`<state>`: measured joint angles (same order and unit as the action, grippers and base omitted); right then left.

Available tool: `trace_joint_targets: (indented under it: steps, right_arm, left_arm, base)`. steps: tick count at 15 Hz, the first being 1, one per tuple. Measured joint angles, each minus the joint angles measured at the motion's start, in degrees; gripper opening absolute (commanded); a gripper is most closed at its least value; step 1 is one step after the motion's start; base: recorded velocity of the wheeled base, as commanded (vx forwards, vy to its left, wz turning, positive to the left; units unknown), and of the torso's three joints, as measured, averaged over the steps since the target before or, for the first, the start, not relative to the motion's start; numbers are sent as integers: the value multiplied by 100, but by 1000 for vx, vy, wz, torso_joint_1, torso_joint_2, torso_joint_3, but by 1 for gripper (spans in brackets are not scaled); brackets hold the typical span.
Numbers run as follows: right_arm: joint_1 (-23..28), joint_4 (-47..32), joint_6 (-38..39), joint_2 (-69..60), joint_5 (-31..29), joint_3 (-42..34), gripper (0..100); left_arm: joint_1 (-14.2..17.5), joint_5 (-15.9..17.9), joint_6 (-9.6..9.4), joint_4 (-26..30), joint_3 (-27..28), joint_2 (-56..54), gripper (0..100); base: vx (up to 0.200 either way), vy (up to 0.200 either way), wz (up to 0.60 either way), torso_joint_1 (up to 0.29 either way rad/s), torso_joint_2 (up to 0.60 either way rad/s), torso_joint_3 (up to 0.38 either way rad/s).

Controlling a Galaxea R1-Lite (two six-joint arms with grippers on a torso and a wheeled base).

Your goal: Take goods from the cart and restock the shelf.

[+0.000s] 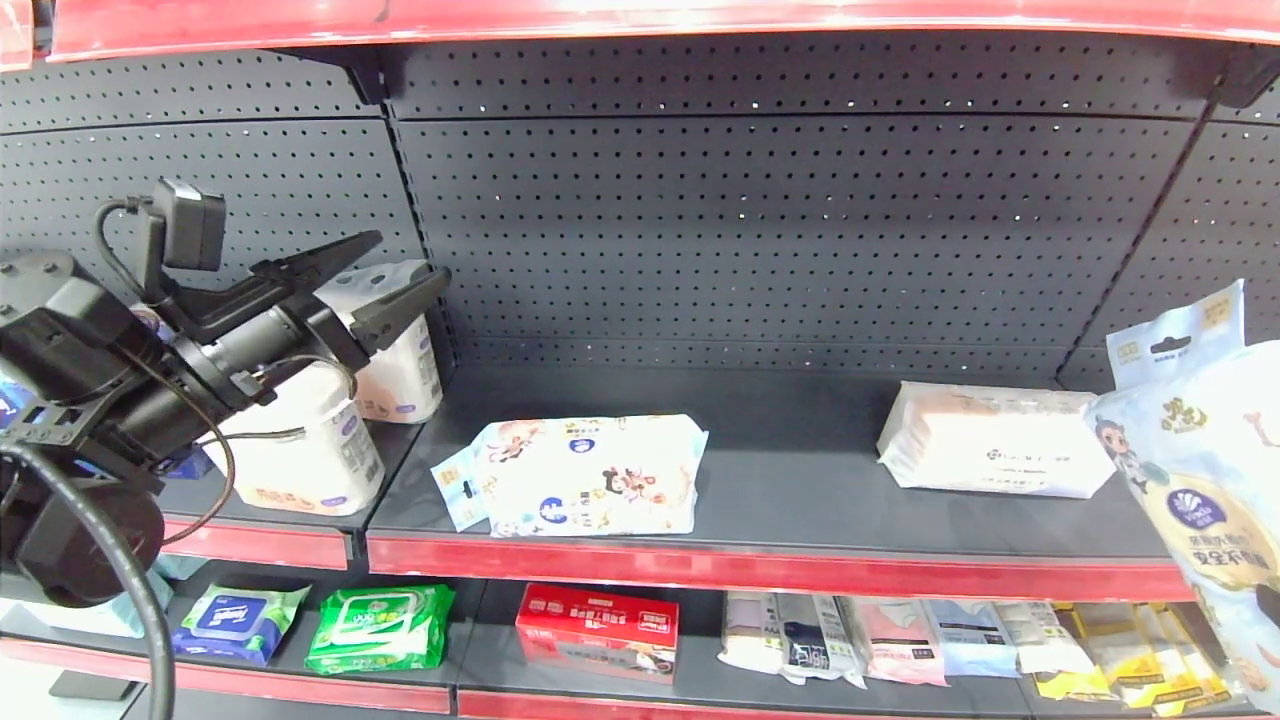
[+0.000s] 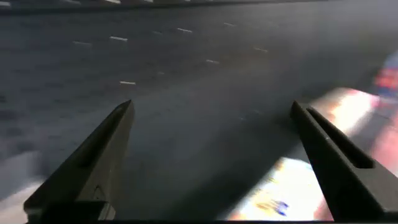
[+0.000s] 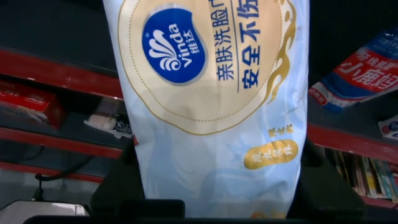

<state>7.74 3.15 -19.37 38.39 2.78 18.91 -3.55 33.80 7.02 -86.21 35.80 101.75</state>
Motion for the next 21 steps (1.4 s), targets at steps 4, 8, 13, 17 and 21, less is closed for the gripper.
trace_joint_targets:
  steps: [4,8,13,17,21]
  right_arm:
    - [-13,2,0,223,1,278,0]
    - [-424,-11,-83,319,-46,333,0]
    - [-859,-2,-107,513,4,430,0]
    - [-923,0,33,656,55,600,0]
    - [-928,-2,112,629,45,623,0]
  left_arm:
    - [-4,-813,-150,211,-489,-305,100]
    - [123,-1591,-435,1629,-1081,-1179,100]
    - [162,-2086,-557,2394,-1783,-2295,100]
    - [149,-2171,-574,3933,-2029,-3552,100]
    - [80,-2259,-585,5203,-2076,-4730,100]
  base:
    - [0,0,0,0,0,0]
    - [0,0,0,0,0,0]
    - [0,0,0,0,0,0]
    - [0,0,0,0,0,0]
    - [0,0,0,0,0,0]
